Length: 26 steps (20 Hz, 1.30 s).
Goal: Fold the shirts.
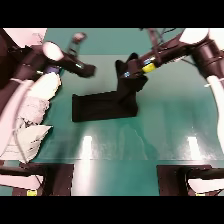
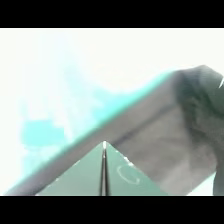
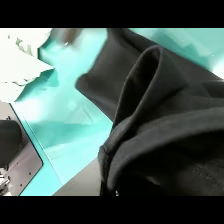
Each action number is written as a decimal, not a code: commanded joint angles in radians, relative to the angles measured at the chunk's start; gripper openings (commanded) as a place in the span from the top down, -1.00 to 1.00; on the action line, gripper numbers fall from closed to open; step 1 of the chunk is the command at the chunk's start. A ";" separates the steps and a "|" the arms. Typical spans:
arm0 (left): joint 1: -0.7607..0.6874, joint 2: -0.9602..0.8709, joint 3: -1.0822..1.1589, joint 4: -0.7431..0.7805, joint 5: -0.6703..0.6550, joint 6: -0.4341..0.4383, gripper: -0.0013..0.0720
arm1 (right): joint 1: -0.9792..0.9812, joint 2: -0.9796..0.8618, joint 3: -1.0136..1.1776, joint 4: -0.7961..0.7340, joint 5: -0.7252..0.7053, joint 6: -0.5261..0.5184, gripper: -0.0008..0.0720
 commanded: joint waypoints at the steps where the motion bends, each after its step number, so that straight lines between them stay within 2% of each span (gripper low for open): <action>1: 0.174 0.182 0.000 0.065 -0.042 -0.005 0.89 | 0.146 -0.087 0.001 0.002 -0.170 -0.077 0.92; 2: 0.208 0.220 0.001 0.065 -0.043 -0.005 0.89 | 0.201 -0.122 0.003 0.010 -0.238 -0.113 0.90; 3: 0.237 0.254 0.001 0.064 -0.046 -0.005 0.89 | 0.251 -0.160 0.016 0.034 -0.297 -0.161 0.57; 4: 0.258 0.279 0.000 0.064 -0.047 -0.005 0.89 | 0.301 -0.212 0.057 0.065 -0.341 -0.181 -0.01; 5: 0.274 0.294 0.000 0.064 -0.048 -0.005 0.89 | 0.343 -0.265 0.113 0.076 -0.369 -0.191 -0.32; 6: 0.284 0.303 0.001 0.064 -0.057 -0.005 0.89 | 0.369 -0.306 0.169 0.070 -0.373 -0.192 -0.46; 8: 0.289 0.309 0.002 0.064 -0.092 -0.005 0.89 | 0.377 -0.343 0.249 0.068 -0.342 -0.191 -0.46; 10: 0.289 0.309 0.000 0.064 -0.140 -0.003 0.89 | 0.329 -0.297 0.203 0.067 -0.280 -0.191 -0.46; 14: 0.289 0.308 -0.001 0.063 -0.231 0.018 0.89 | 0.129 -0.144 -0.053 -0.065 -0.116 -0.138 -0.45; 19: 0.289 0.308 -0.113 0.049 -0.315 0.021 0.89 | -0.169 0.020 -0.449 -0.082 -0.160 -0.081 -0.45; 20: 0.289 0.308 -0.158 0.024 -0.315 0.022 0.89 | -0.217 0.032 -0.502 -0.069 -0.170 -0.076 -0.48; 21: 0.289 0.308 -0.206 -0.006 -0.314 0.025 0.89 | -0.257 0.032 -0.545 -0.036 -0.168 -0.074 -0.74; 22: 0.288 0.308 -0.257 -0.048 -0.314 0.049 0.42 | -0.291 0.028 -0.580 0.007 -0.174 -0.074 -0.93; 23: 0.286 0.308 -0.316 -0.095 -0.310 0.062 -0.48 | -0.315 0.023 -0.612 0.054 -0.180 -0.074 -0.94; 24: 0.286 0.308 -0.370 -0.143 -0.303 0.076 -0.86 | -0.330 0.015 -0.634 0.087 -0.186 -0.074 -0.93; 26: 0.286 0.306 -0.476 -0.188 -0.285 0.117 -0.84 | -0.340 -0.001 -0.666 0.133 -0.200 -0.075 -0.93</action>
